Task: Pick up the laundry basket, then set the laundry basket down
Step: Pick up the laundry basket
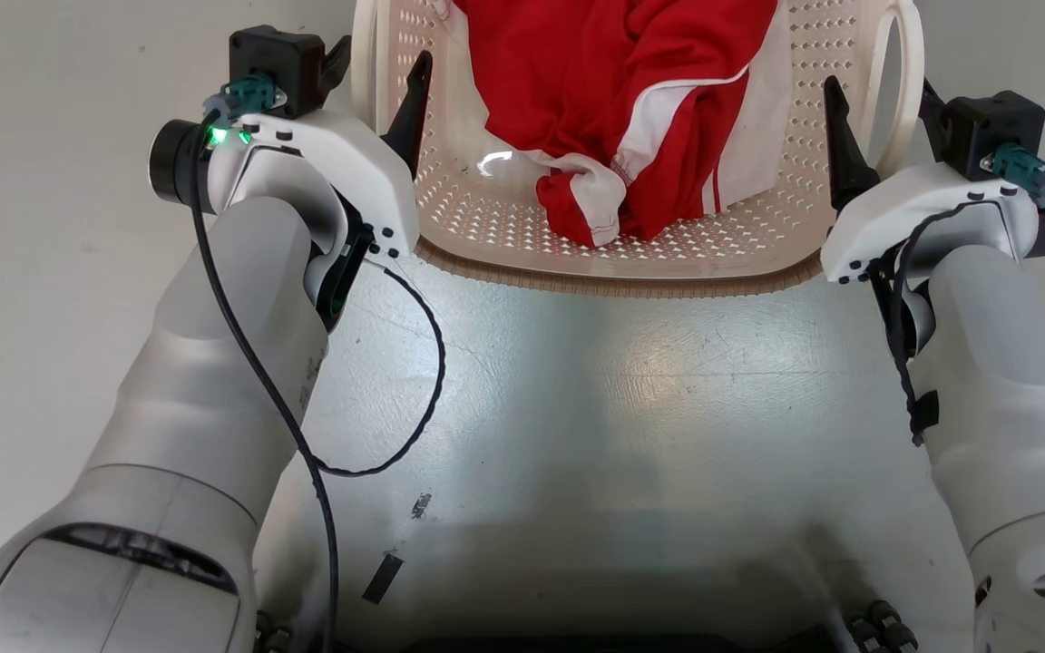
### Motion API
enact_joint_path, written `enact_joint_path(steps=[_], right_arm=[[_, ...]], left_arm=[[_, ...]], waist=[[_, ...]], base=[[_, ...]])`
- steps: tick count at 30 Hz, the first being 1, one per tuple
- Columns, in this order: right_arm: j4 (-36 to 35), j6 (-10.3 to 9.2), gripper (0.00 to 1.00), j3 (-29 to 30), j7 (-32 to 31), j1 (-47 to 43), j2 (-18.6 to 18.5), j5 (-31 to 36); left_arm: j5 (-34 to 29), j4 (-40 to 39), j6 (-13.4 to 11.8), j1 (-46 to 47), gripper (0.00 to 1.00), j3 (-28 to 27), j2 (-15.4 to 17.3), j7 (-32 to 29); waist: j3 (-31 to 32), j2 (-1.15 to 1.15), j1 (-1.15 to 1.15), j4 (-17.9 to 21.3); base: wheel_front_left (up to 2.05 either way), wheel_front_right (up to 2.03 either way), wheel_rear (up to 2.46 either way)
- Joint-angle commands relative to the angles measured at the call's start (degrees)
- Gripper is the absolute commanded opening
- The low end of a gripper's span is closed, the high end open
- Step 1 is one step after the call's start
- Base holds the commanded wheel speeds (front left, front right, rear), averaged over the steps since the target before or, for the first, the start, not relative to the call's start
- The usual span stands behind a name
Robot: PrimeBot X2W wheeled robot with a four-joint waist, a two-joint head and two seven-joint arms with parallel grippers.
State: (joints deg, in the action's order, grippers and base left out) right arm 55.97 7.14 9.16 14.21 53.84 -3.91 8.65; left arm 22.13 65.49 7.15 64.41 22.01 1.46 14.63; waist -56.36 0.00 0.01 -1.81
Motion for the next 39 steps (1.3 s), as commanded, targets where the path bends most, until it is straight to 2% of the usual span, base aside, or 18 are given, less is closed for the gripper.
enact_joint_path(steps=[1,13,27,28,29,30,31,39], right_arm=[[0.81,0.35,1.00,-0.88,0.79,-0.73,1.02,-0.98],[9.95,0.35,1.00,0.79,0.78,4.51,1.02,-0.78],[12.32,0.35,1.00,-0.13,0.78,6.31,1.03,-1.33],[12.36,0.35,0.92,-0.12,0.78,6.27,1.03,-1.34],[12.45,0.35,0.45,-0.10,0.78,6.21,1.03,-1.40],[12.67,0.35,0.00,0.10,0.78,6.16,1.03,-1.71],[12.97,0.35,0.00,0.09,0.78,6.09,1.03,-1.86],[14.62,0.35,0.00,-0.41,0.78,6.49,1.03,-2.50]], left_arm=[[0.82,0.49,0.19,0.22,1.00,-0.07,1.42,-0.39],[3.50,4.41,0.31,3.48,1.00,4.55,1.42,-3.19],[5.52,6.29,0.32,4.64,1.00,7.53,1.42,-2.90],[5.62,6.33,0.31,4.70,1.00,7.69,1.42,-2.75],[5.67,6.37,0.30,4.77,1.00,7.95,1.42,-2.64],[5.71,6.39,0.30,4.78,0.42,8.29,1.42,-2.59],[5.80,6.32,0.30,4.79,0.00,8.57,1.42,-2.43],[7.40,6.29,-0.09,4.54,0.00,10.01,1.42,-1.65]], waist=[[-0.07,0.00,0.00,0.10],[-0.50,0.00,0.00,0.48],[-0.48,0.00,0.00,0.67],[-0.49,0.00,0.00,0.66],[-0.50,0.00,0.00,0.63],[-0.50,0.00,0.00,0.58],[-0.49,0.00,0.00,0.51],[-0.31,0.00,0.00,0.19]], base=[[0.00,0.00,0.00],[0.00,0.00,0.00],[0.00,0.00,0.00],[0.00,0.00,0.00],[0.00,0.00,0.00],[0.00,0.00,0.00],[0.00,0.00,0.00],[0.00,0.00,0.00]])
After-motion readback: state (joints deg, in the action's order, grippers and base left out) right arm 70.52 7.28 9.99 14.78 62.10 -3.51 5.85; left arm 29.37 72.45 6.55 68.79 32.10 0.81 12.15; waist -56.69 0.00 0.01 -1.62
